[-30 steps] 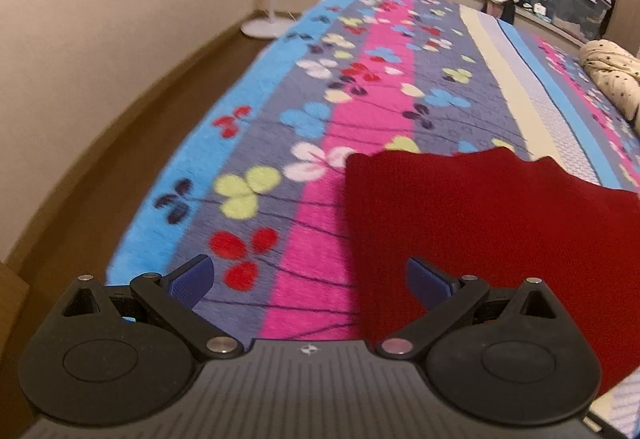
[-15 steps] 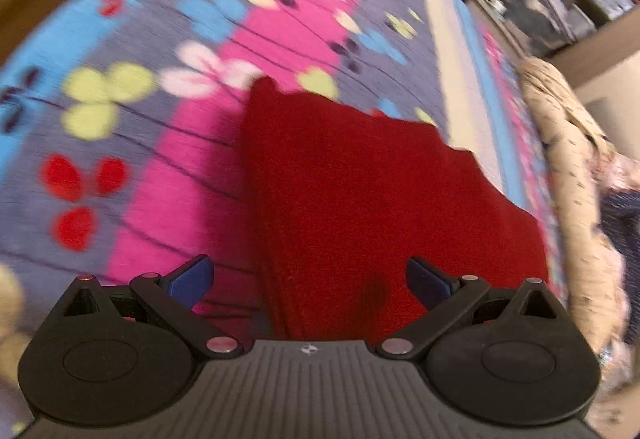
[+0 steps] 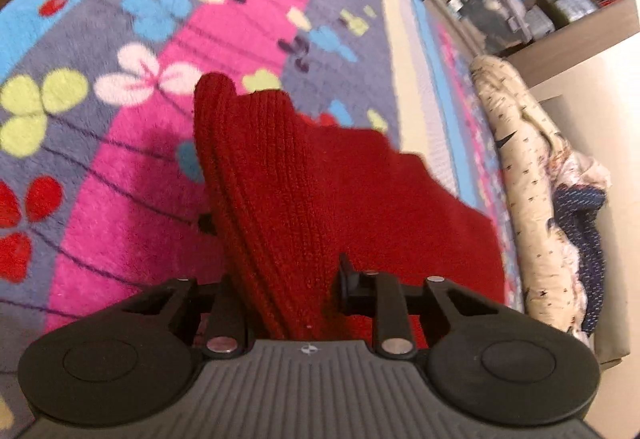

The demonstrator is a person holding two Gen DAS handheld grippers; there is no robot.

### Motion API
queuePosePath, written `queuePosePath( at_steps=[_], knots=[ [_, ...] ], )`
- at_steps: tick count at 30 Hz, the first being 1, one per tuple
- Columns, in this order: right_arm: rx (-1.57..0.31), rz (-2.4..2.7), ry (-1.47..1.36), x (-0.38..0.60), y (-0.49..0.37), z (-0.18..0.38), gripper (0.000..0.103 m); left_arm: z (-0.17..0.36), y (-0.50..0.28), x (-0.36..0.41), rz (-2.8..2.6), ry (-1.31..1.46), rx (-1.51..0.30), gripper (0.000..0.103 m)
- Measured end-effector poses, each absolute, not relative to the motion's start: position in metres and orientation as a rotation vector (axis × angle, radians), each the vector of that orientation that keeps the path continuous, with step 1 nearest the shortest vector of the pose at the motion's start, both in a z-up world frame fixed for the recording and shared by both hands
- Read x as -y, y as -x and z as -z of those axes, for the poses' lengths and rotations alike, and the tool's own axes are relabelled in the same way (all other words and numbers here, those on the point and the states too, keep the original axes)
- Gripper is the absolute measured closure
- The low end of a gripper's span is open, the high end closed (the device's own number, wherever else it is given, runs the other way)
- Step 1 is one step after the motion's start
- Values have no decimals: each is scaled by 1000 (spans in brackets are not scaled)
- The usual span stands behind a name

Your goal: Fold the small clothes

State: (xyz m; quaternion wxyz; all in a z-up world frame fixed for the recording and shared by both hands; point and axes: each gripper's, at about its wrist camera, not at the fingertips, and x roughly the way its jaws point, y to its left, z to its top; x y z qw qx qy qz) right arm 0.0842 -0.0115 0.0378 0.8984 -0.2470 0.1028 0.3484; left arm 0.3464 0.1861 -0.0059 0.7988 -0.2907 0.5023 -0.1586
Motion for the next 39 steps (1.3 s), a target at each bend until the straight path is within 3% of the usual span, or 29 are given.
queuePosePath(
  at_steps=[7,10,14,20,32,39],
  knots=[
    [-204,-744,446,-26,-65,-66,88,-30,-303,-242,351,743,-920,78],
    [-265,-793,342,-27,-69,-80,88,-34,-291,-251,315,714,-934,74],
    [-430,-723,144,-3,-90,-82,89,-31,-286,-252,219,683,-1007,68],
    [-530,-587,-82,53,-97,-86,89,-66,-249,-254,222,714,-813,44],
    [-610,-452,-327,107,-108,-85,89,-104,-199,-212,38,561,-666,44],
    [-544,-203,-553,209,-83,-87,90,-104,-198,-158,151,316,-681,44]
  ],
)
